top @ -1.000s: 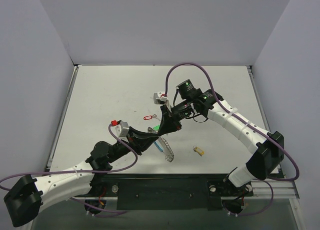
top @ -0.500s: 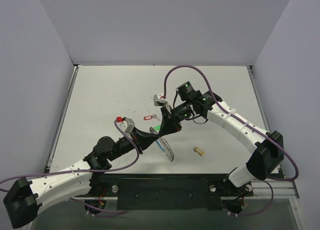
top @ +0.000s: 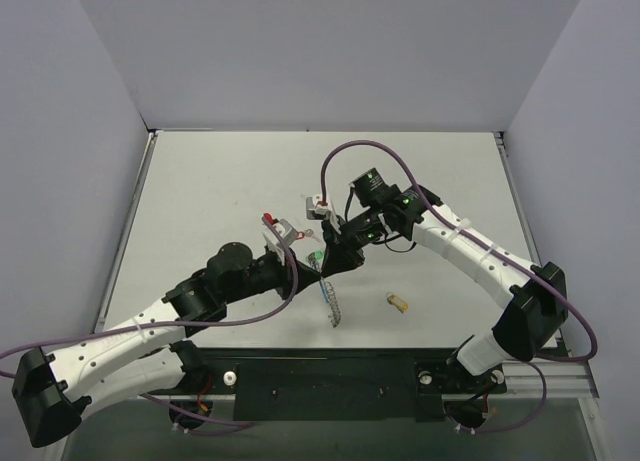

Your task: Put the keys on the keyring

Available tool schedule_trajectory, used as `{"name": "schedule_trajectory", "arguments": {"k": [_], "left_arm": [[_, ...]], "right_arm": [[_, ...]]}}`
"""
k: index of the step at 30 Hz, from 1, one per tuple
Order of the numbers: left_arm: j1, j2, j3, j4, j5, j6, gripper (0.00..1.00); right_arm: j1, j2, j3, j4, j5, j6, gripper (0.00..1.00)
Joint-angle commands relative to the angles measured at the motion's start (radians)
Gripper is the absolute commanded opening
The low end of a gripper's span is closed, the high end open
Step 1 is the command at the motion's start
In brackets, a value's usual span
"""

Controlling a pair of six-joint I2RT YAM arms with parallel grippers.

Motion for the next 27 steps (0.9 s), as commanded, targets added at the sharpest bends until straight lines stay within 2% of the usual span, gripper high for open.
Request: {"name": "schedule_trajectory", "arguments": {"k": [1,12,16,17,18,19,20,21,23,27], "left_arm": [[0.02,0.024,0.127,-0.08,0.045,0.026,0.0],[0.06,0.076,0.207,-0.152,0.123,0.032,0.0],[0.063,0.029,0.149,-0.083,0.09,0.002,0.0],[0.066,0.012,0.124,-0.009,0.073,-0.026,0.0],[0.067,-0.024,0.077,0.054,0.065,-0.047,0.05],[0.069,-0.046,0.045,0.099,0.047,-0.083,0.21],[0.069,-0.084,-0.019,0.172,0.039,-0.098,0.27],[0.069,-0.11,-0.047,0.219,0.025,-0.13,0.39],[0.069,-0.176,-0.142,0.331,0.002,-0.159,0.46],[0.067,-0.319,-0.38,0.603,-0.028,-0.192,0.46]], "right_arm": [[0.045,-0.025,0.005,-0.046,-0.037,-0.046,0.06],[0.073,-0.01,0.01,-0.075,-0.032,-0.069,0.0],[0.063,-0.017,0.014,-0.075,-0.066,-0.057,0.0],[0.054,-0.018,0.014,-0.074,-0.089,-0.05,0.0],[0.051,-0.021,0.017,-0.069,-0.101,-0.049,0.0],[0.039,-0.021,0.017,-0.066,-0.132,-0.044,0.0],[0.031,-0.024,0.017,-0.064,-0.144,-0.043,0.0],[0.018,-0.028,0.016,-0.066,-0.175,-0.044,0.0],[0.008,-0.043,0.002,-0.063,-0.2,-0.058,0.0],[0.007,-0.057,-0.026,-0.061,-0.227,-0.083,0.0]]}}
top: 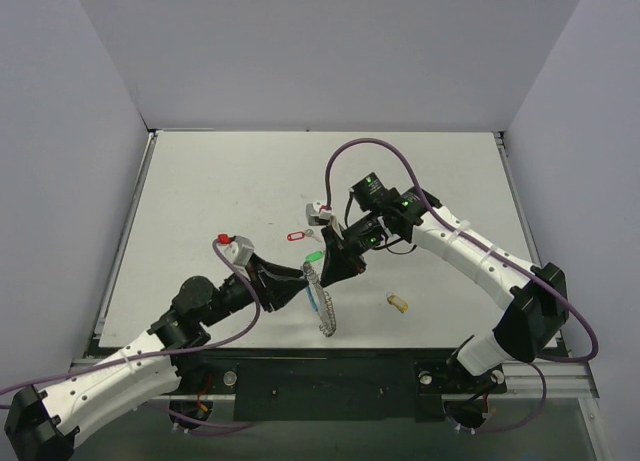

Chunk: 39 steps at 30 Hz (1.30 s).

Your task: Put the keys on the keyring

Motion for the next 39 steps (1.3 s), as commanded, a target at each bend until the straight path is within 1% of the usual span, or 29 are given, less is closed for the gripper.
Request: {"name": "schedule_trajectory", "arguments": {"k": [1,3,5,8,12,17,20,26,28,34,39], "left_arm": [[0.003,-0.108,-0.176,0.435,-0.071,-0.068,0.46],[-0.002,-0.131,-0.227,0.497,-0.076,-0.068,0.43],[-0.003,-0.133,-0.235,0.502,-0.064,-0.059,0.4],[-0.008,-0.096,-0.22,0.507,-0.03,-0.051,0.35],[-0.022,-0.029,-0.207,0.563,0.014,-0.045,0.28],[-0.083,0.023,-0.19,0.583,0.02,-0.002,0.2],[-0.123,0.031,-0.189,0.573,0.008,0.021,0.17],[-0.166,0.031,-0.175,0.491,-0.032,0.07,0.17],[-0.176,0.037,-0.169,0.475,-0.064,0.087,0.22],[-0.196,0.082,-0.134,0.419,-0.131,0.131,0.25],[-0.198,0.08,-0.127,0.398,-0.161,0.153,0.26]], "right_arm": [[-0.007,-0.056,-0.019,-0.015,-0.125,-0.031,0.0],[-0.007,-0.05,-0.017,-0.015,-0.137,-0.035,0.0],[-0.007,-0.047,-0.017,-0.016,-0.137,-0.035,0.0],[-0.009,-0.042,-0.016,-0.015,-0.136,-0.035,0.0],[-0.01,-0.038,-0.017,-0.012,-0.134,-0.033,0.0],[-0.013,-0.036,-0.02,0.007,-0.128,-0.012,0.0],[-0.015,-0.035,-0.025,0.013,-0.13,0.001,0.0],[-0.018,-0.038,-0.03,0.031,-0.125,0.019,0.0],[-0.016,-0.038,-0.028,0.034,-0.125,0.024,0.0],[-0.018,-0.041,-0.033,0.045,-0.125,0.034,0.0],[-0.018,-0.042,-0.033,0.048,-0.13,0.039,0.0]]}}
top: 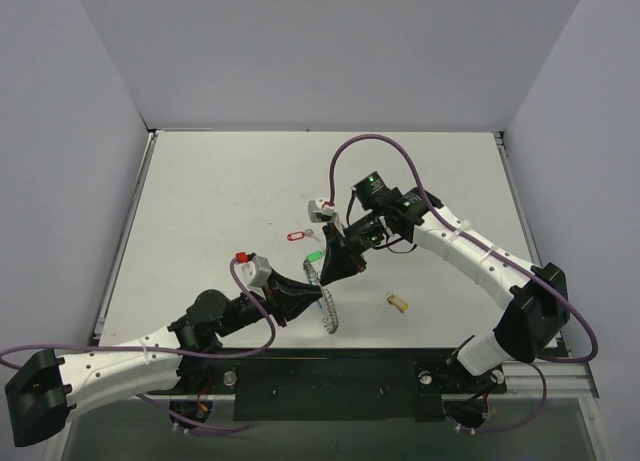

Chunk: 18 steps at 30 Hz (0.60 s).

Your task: Put the keys on the keyring

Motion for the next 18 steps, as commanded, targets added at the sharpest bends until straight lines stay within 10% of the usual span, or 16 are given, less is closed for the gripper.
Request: {"name": "schedule_trajectory", "arguments": {"k": [1,18], "left_arm": [[-0.003,-0.007,0.051,-0.017,-0.059,0.047,0.25],[-0.003,-0.023,0.05,-0.022,-0.067,0.069,0.21]], "right_arm": [[-0.002,-0.034,-0.006,0.01,-0.071,0.007,0.0],[-0.003,-0.031,-0.006,0.015,-0.073,0.012,0.0]]}}
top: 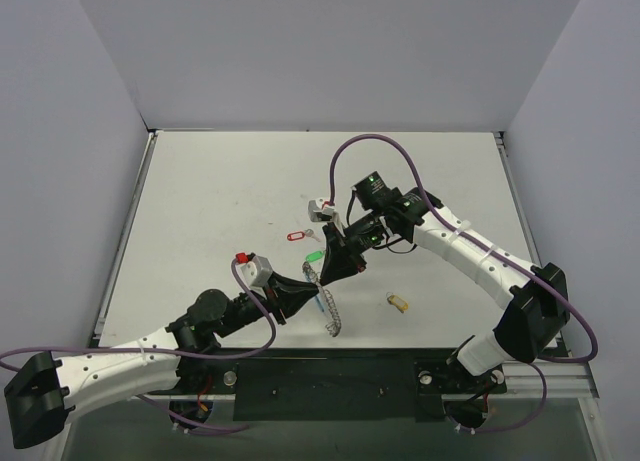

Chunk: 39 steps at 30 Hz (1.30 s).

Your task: Put the keys on the keyring

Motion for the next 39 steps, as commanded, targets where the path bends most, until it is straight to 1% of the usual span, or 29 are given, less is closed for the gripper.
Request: {"name": "schedule_trajectory", "arguments": {"k": [1,19,29,32,39], "left_arm": [[0.0,0.004,0.048,0.067,-0.002,0.016,0.22],[0.0,0.019,0.059,0.14,-0.002,0.013,0.22],[0.0,-0.005,0.034,0.182,-0.006,-0.005,0.22],[0.0,-0.011,0.024,0.201,-0.014,-0.017,0.25],[0.0,0.005,0.025,0.21,-0.015,-0.024,0.26]], "right_arm": [[0.0,-0.032,0.0,0.004,-0.072,0.004,0.0],[0.002,-0.026,0.001,0.008,-0.072,0.007,0.0],[0.0,-0.029,-0.005,0.023,-0.061,0.025,0.0],[-0.001,-0.028,-0.002,0.025,-0.061,0.027,0.0],[-0.001,-0.031,0.0,0.031,-0.066,0.036,0.0]]}}
